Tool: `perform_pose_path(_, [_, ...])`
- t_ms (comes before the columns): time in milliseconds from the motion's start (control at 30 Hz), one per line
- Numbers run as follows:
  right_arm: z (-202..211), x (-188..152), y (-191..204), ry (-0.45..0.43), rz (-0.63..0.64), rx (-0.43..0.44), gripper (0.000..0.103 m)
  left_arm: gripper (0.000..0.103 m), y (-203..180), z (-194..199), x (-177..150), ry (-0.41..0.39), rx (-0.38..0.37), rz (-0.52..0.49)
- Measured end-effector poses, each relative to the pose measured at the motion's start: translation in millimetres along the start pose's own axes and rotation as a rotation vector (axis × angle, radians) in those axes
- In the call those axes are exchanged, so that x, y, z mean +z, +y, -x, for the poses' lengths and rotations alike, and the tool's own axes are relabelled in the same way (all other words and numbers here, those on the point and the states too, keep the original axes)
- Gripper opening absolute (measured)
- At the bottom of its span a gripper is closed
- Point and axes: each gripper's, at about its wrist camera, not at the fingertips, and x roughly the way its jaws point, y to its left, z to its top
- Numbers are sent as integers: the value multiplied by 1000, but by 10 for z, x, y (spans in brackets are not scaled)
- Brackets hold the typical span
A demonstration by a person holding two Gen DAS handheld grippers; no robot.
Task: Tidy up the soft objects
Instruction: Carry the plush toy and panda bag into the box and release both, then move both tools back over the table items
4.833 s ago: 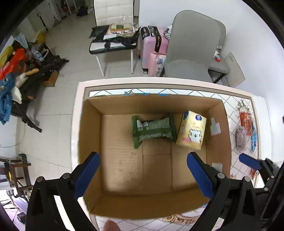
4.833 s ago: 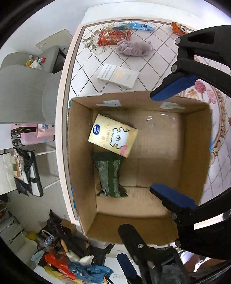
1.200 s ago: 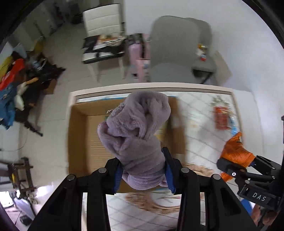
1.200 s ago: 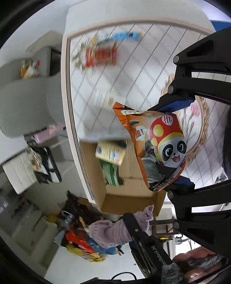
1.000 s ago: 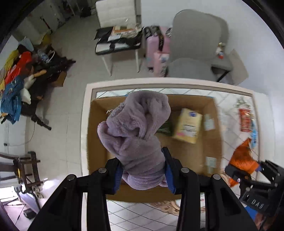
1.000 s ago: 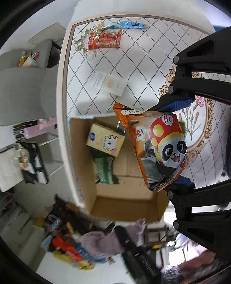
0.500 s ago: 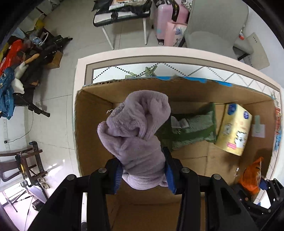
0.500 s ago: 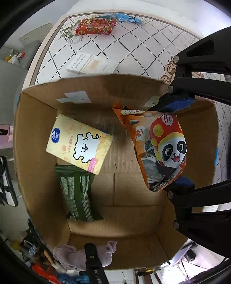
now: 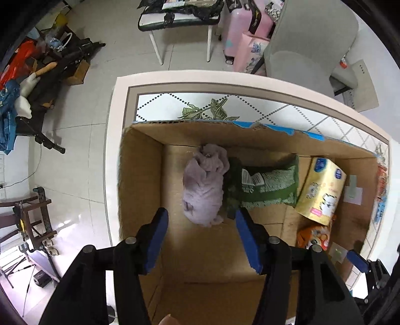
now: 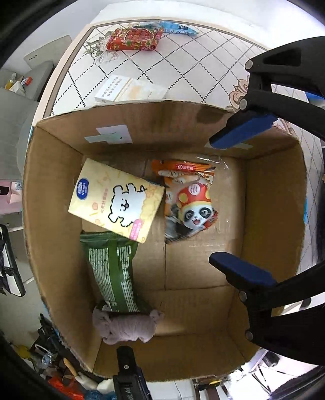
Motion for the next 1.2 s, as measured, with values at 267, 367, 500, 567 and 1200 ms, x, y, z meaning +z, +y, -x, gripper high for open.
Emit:
perform_pose_path(267, [317, -220, 76, -42, 31, 51, 90, 84, 30, 411, -435, -86, -34, 1])
perform_pose_path(367, [468, -378, 112, -76, 49, 78, 94, 94, 4, 564, -666, -127, -30, 4])
perform_pose_path(500, [674, -575, 122, -135, 52, 84, 99, 98, 10, 744, -971, -178, -43, 29])
perform_pose_path(567, [761, -653, 120, -162, 61, 70, 99, 98, -3, 831, -1112, -206, -28, 29])
perform_pose_path(1200, [1349, -1108, -315, -279, 92, 171, 99, 98, -367, 1522, -1733, -377, 0, 34])
